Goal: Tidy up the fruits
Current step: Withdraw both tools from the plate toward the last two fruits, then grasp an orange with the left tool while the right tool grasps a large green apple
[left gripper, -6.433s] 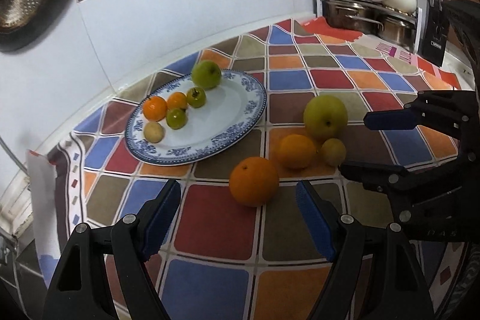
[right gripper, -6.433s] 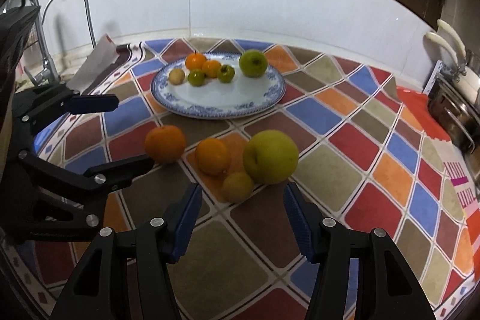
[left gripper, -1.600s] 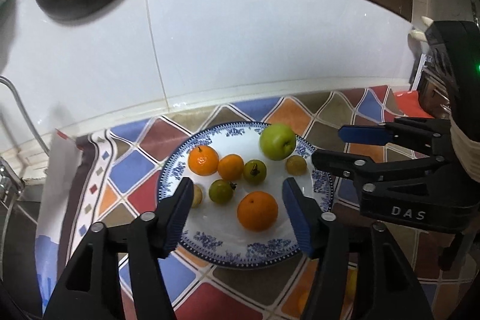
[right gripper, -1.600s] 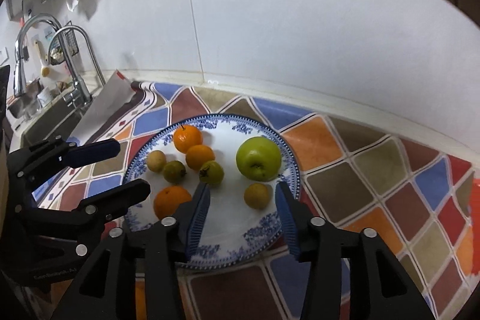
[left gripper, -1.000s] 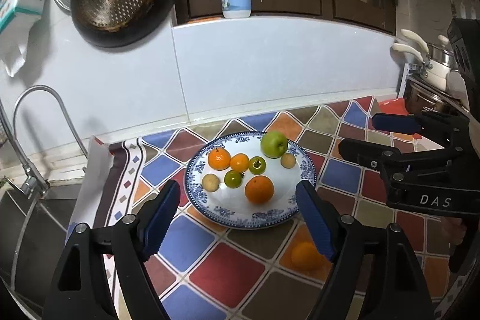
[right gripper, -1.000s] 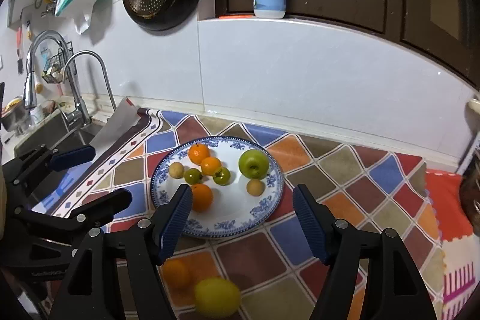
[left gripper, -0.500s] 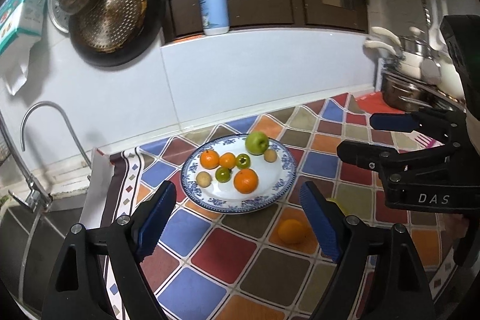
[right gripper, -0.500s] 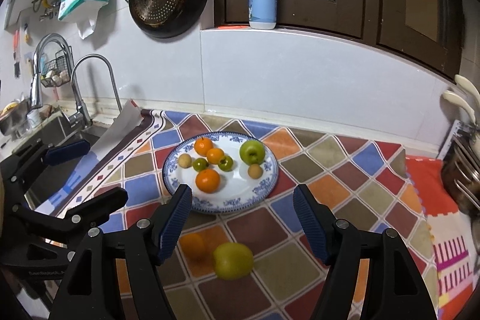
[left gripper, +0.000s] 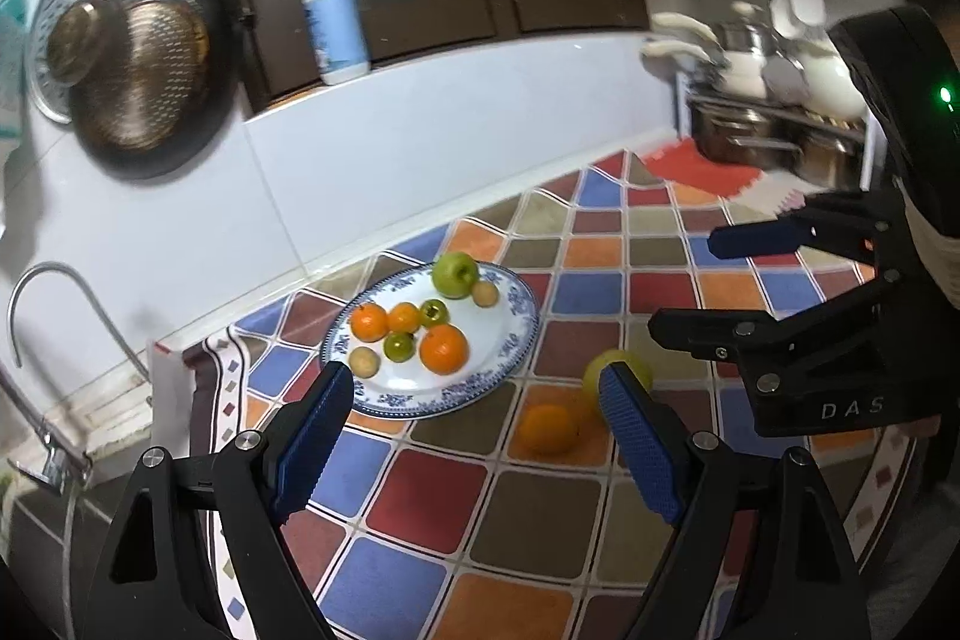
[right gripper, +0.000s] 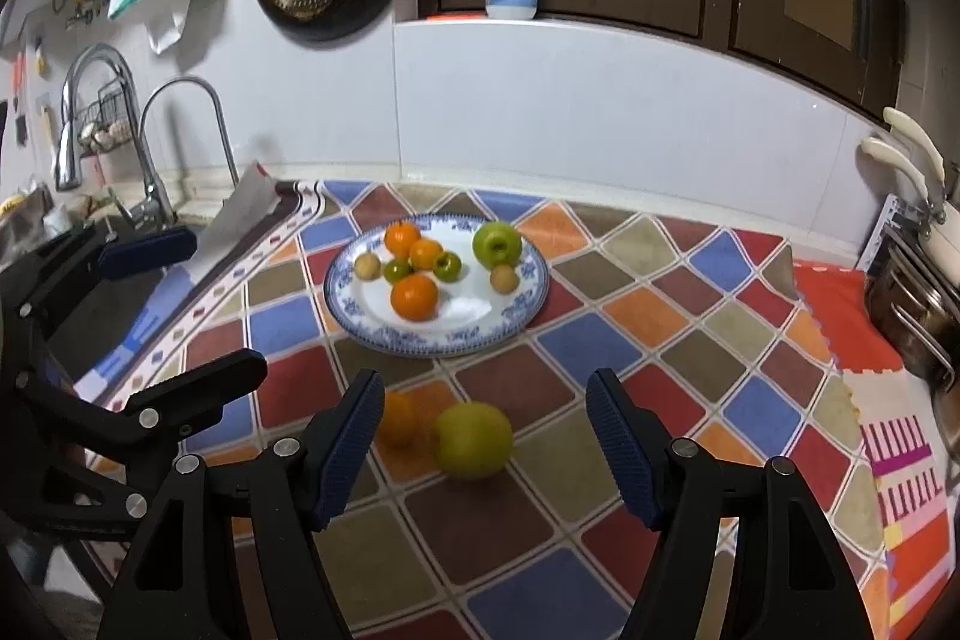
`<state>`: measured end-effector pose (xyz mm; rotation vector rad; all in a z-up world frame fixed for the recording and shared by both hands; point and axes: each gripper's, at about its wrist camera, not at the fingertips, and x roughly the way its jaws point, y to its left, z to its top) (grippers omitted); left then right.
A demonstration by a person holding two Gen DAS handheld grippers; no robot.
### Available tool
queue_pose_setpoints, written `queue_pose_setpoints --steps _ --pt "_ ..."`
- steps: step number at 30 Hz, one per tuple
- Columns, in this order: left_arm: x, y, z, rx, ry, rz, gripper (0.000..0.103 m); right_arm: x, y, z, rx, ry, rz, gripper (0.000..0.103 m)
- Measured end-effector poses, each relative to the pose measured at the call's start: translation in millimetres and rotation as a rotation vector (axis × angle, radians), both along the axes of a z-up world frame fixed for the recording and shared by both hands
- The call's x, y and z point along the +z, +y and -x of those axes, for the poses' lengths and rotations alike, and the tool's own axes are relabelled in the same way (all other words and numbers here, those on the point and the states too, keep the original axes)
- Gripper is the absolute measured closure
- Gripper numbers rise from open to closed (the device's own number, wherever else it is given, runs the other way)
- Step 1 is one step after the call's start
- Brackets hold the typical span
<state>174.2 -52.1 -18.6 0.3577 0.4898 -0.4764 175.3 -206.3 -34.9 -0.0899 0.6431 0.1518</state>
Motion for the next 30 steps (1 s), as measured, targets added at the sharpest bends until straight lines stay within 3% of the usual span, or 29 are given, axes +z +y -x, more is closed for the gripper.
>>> queue_pose_setpoints --steps 14,30 --pt "-36 -7 -17 -0.141 0.019 -0.088 0.019 -37 12 -14 0.025 0.079 0.076 0.033" --pt "-78 -23 -62 -0.23 0.204 -0.095 0.036 -74 8 -54 0.067 0.194 0.042 0.044"
